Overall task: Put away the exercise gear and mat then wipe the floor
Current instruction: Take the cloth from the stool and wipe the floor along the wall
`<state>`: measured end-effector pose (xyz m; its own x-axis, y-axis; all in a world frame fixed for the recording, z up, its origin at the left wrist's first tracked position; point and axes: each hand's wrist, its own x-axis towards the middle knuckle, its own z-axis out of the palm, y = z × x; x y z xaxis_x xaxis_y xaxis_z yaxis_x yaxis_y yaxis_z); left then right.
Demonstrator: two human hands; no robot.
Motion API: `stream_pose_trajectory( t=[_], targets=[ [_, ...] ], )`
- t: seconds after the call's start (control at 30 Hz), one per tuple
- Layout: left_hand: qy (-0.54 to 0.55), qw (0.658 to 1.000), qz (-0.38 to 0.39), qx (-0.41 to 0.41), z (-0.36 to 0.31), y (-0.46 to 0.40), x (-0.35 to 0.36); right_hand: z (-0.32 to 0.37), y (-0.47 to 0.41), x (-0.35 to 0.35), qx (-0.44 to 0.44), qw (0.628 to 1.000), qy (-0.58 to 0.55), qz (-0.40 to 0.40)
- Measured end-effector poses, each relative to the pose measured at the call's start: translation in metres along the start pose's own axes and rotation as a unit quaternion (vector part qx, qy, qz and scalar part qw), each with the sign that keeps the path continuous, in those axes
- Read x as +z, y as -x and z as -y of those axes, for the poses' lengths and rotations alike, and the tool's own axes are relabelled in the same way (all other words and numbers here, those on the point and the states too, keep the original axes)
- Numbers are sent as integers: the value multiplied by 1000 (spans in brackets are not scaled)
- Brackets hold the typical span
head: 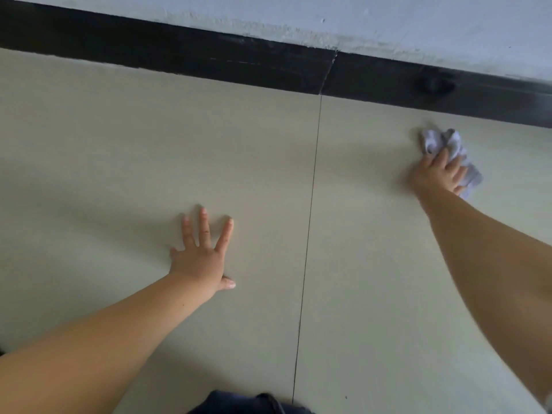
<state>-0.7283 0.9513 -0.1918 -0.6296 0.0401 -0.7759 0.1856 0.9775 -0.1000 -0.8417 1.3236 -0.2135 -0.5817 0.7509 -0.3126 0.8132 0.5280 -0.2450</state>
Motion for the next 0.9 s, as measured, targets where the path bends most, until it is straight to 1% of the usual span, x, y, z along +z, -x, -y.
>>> stream_pose_trajectory(
  t=[0.03, 0.07, 0.1, 0.13, 0.17, 0.2, 0.23, 0.3, 0.37, 0.4, 0.43, 0.47, 0.5, 0.53, 0.57, 0.6, 0.63, 0.67, 0.7, 0.73, 0.77, 0.8, 0.83, 0.87, 0.9],
  targets=[
    [1, 1000, -2, -1, 0, 0, -1, 6, 17, 9, -8, 1000, 4, -24],
    [3, 1000, -4, -2, 0, 1, -2, 13, 40, 21, -43, 998, 7, -35],
    [5, 1000, -8, -1, 1, 2, -1, 17, 70, 36, -107, 994, 14, -28],
    [6, 1000, -13, 1, 1, 3, -1, 18, 106, 56, -187, 982, 28, -2],
    [8, 1000, -21, 4, 3, 4, -1, 16, 149, 73, -262, 964, 44, 36],
    [15, 999, -29, 6, 4, 5, -2, 9, 192, 88, -326, 942, 52, 56],
    [31, 999, -34, 8, 6, 5, -3, 0, 232, 99, -377, 922, 61, 64],
    [70, 997, -37, 9, 12, 4, -6, -25, 290, 108, -453, 877, 105, 123],
    [76, 997, -21, 18, 16, 6, -9, -66, 309, 107, -515, 830, 147, 153],
    [66, 997, -9, 27, 16, 7, -9, -88, 305, 101, -543, 812, 155, 149],
    [55, 998, -1, 38, 13, 9, -9, -111, 292, 93, -558, 801, 166, 140],
    [44, 998, -1, 50, 7, 12, -9, -134, 272, 82, -546, 808, 178, 132],
    [36, 997, -5, 65, -1, 14, -9, -157, 249, 70, -514, 831, 181, 110],
    [30, 996, -8, 82, -11, 17, -10, -179, 222, 56, -458, 869, 170, 83],
    [27, 995, -6, 100, -22, 19, -11, -200, 194, 38, -373, 914, 148, 56],
    [26, 993, 1, 119, -34, 22, -12, -216, 170, 19, -263, 957, 116, 35],
    [25, 990, 13, 135, -47, 23, -14, -227, 150, 1, -141, 986, 82, 31],
    [28, 989, 26, 146, -57, 24, -16, -230, 135, -12, -30, 998, 42, 37],
    [33, 987, 39, 150, -67, 24, -18, -227, 128, -17, 52, 998, 8, 46],
    [36, 987, 49, 147, -74, 24, -20, -215, 131, -17, 98, 994, -11, 51],
    [37, 987, 57, 143, -80, 23, -21, -199, 142, -13, 106, 993, -18, 55],
    [32, 988, 60, 138, -83, 22, -21, -182, 160, 0, 76, 995, -14, 66],
    [24, 989, 58, 136, -84, 21, -20, -165, 187, 18, 12, 996, 2, 83],
    [18, 989, 54, 136, -83, 21, -18, -148, 219, 36, -73, 992, 25, 95],
    [15, 990, 48, 135, -81, 21, -17, -132, 255, 52, -162, 980, 46, 105]
  ],
)
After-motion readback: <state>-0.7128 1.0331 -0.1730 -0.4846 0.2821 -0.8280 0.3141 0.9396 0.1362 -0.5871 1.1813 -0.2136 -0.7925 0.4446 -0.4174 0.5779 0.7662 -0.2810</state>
